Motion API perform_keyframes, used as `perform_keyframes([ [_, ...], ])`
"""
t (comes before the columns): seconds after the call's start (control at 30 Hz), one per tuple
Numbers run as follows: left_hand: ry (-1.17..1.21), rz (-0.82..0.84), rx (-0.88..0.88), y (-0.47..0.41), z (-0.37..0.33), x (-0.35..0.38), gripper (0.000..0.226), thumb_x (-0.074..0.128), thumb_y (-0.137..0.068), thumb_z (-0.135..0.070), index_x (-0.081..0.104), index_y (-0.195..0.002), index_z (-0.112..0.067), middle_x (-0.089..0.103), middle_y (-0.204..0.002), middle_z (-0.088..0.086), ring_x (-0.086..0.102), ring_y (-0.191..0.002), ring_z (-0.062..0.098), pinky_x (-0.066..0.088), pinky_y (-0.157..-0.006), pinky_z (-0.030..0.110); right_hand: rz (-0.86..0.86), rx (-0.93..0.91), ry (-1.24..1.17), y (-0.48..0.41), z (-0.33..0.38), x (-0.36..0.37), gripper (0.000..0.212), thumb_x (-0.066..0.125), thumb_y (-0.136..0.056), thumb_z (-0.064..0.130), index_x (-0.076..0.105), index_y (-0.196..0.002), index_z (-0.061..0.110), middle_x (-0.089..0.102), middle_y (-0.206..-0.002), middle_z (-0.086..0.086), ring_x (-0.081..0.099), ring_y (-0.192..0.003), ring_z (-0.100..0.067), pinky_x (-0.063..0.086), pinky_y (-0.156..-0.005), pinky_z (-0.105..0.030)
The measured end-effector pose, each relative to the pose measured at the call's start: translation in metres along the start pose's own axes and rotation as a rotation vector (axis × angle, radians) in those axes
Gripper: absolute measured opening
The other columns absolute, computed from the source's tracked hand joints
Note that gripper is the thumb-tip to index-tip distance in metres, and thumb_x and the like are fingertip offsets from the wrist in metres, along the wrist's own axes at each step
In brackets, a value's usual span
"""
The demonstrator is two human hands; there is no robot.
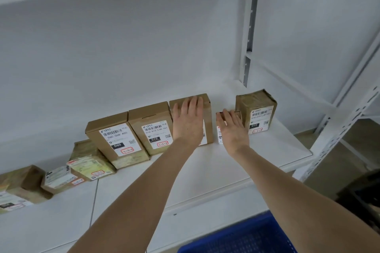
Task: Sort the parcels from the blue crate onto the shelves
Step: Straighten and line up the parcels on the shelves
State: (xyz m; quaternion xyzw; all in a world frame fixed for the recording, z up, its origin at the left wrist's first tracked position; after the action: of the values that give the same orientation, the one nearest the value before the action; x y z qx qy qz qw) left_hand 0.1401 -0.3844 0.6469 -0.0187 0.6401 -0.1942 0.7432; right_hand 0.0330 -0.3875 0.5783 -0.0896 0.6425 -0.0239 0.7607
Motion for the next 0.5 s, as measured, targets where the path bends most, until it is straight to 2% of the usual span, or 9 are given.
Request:
perform_keyframes([
  [0.03,0.002,-0.014,0.000,0.000,0.000,0.000,0.085,0.058,-0.085,-0.023,0.005,-0.150,-0.010,0.014,-0.154,0.005,0.015,-0.142,0.026,0.010,-0.117,0.047,-0.009,-0.005,-0.014,-0.004,0.001,-0.001,0.069,0.046,-0.096,0.004,0.009,-0.153,0.016,0.001,-0.161,-0.009,-0.001,-0.148,-0.026,0.001,-0.119,-0.031],
  [0.1,0.011,-0.038,-0.003,0.000,0.001,0.000,0.083,0.058,-0.084,-0.021,0.009,-0.150,-0.010,0.019,-0.153,0.005,0.018,-0.141,0.026,0.012,-0.117,0.046,-0.056,-0.002,-0.070,-0.009,0.001,-0.006,0.065,0.051,-0.093,0.005,0.022,-0.150,0.016,0.017,-0.156,-0.012,0.013,-0.146,-0.025,0.016,-0.115,-0.028],
  [0.17,0.006,-0.053,-0.010,0.000,0.002,0.000,0.083,0.059,-0.082,-0.020,0.013,-0.150,-0.010,0.023,-0.151,0.005,0.022,-0.140,0.026,0.014,-0.116,0.046,-0.122,-0.006,-0.114,-0.011,0.001,-0.015,0.056,0.055,-0.086,0.000,0.039,-0.139,0.012,0.036,-0.142,-0.009,0.031,-0.135,-0.026,0.029,-0.105,-0.028],
  [0.23,-0.004,-0.062,-0.013,0.001,0.002,0.001,0.083,0.061,-0.081,-0.020,0.015,-0.150,-0.010,0.025,-0.151,0.005,0.024,-0.139,0.027,0.016,-0.116,0.047,-0.158,-0.010,-0.118,-0.011,0.000,-0.019,0.050,0.057,-0.079,-0.007,0.049,-0.127,0.006,0.046,-0.131,-0.011,0.041,-0.125,-0.030,0.035,-0.098,-0.031],
  [0.33,-0.012,-0.084,-0.014,0.002,0.003,0.002,0.083,0.063,-0.079,-0.020,0.019,-0.149,-0.010,0.029,-0.150,0.005,0.029,-0.138,0.026,0.019,-0.114,0.047,-0.166,0.010,-0.099,-0.017,-0.004,-0.018,0.040,0.057,-0.078,-0.010,0.053,-0.117,0.001,0.050,-0.123,-0.015,0.046,-0.117,-0.034,0.039,-0.089,-0.034],
  [0.5,-0.046,-0.120,-0.021,0.002,0.004,0.004,0.082,0.062,-0.079,-0.022,0.021,-0.149,-0.011,0.031,-0.150,0.005,0.031,-0.137,0.026,0.021,-0.114,0.047,-0.138,0.058,-0.032,-0.028,-0.003,-0.022,0.035,0.050,-0.087,-0.004,0.048,-0.122,0.004,0.044,-0.127,-0.013,0.041,-0.120,-0.030,0.039,-0.083,-0.031],
])
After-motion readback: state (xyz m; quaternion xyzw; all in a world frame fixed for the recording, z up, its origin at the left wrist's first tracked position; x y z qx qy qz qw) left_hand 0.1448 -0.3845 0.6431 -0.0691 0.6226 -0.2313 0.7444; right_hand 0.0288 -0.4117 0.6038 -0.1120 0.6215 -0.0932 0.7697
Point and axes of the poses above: each hand's wrist, its own y-axis away from the middle knuckle, its own x-axis out of the palm, z = x × y, the point moved 10 cm from there along -y, towards the middle knuckle
